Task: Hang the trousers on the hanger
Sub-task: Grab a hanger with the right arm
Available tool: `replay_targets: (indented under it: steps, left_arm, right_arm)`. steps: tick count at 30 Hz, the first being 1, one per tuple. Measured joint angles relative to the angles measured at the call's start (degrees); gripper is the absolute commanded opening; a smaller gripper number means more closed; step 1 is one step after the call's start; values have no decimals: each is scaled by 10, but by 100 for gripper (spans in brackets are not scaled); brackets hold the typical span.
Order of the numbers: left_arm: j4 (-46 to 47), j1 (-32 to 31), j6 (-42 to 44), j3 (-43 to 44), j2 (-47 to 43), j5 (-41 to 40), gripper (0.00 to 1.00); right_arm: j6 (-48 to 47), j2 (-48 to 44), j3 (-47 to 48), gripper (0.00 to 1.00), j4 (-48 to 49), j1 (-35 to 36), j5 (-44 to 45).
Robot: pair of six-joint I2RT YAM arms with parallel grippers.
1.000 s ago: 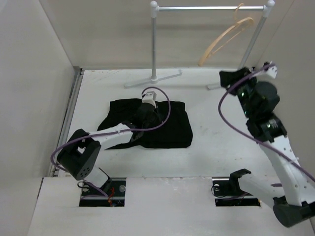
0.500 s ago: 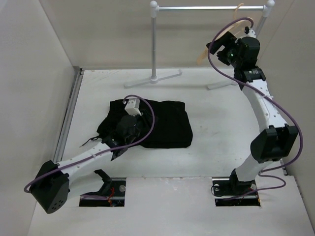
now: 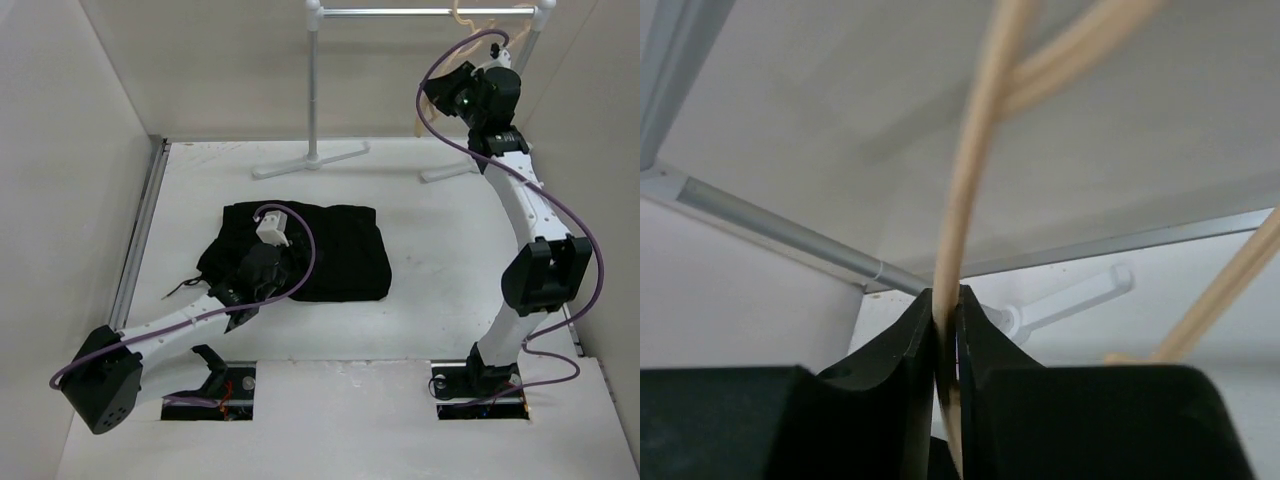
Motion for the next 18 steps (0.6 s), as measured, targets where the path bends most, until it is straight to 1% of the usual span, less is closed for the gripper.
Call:
replay_targets:
  steps: [2,5,7,9,15,18]
  left_arm:
    - [0,1,0,0,-1,0,61]
    - [1,4,0,-3,-7,0,73]
    - [0,5,-1,-7,-12,0,79]
    - [0,5,-2,-8,-15,0,81]
    - [-9,7,-2,-8,-18,0,81]
    - [-15,6,-2,-7,-27,0,81]
  right_arm:
    - [-2,1,-1,9,17,0,-4]
    - [-2,-9,-21,8,57,0,-17]
    - [-1,-29,-47,8,76,-1,-30]
    - [2,-52,-76,7,91,-1,-43]
    - [6,-146,-208,8,143,-1,-78]
    - [4,-176,-270,7,177,-1,-88]
